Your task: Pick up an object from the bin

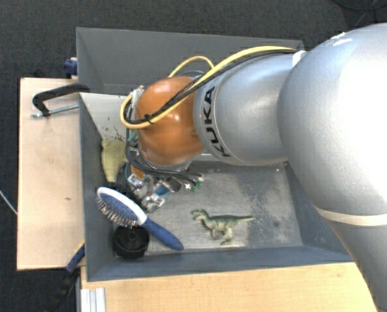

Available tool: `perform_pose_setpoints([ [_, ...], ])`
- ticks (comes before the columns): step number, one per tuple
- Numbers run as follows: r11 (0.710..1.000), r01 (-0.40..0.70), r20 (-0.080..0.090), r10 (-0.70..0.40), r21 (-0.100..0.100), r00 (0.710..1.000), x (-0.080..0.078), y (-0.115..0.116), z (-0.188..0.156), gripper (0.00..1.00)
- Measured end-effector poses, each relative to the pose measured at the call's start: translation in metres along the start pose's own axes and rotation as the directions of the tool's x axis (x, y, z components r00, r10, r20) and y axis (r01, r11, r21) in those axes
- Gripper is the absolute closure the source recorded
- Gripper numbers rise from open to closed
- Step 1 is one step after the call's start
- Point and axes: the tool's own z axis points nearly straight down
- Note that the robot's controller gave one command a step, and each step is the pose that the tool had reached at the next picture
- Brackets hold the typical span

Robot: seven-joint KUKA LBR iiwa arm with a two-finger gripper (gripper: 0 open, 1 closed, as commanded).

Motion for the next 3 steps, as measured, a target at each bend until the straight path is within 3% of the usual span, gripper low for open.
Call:
perform_pose_setpoints([
  [1, 1.0, 0.001, 0.019, -0.001, -0.005, 1.0, -0.006, 0.005, -0.002, 0.0],
  [2, 0.997, 0.082, 0.029, -0.082, 0.0, 0.996, 0.011, 0.019, -0.016, 0.0],
  [3, 0.993, 0.12, 0.026, -0.12, -0.001, 0.992, 0.027, 0.046, -0.017, 0.0],
])
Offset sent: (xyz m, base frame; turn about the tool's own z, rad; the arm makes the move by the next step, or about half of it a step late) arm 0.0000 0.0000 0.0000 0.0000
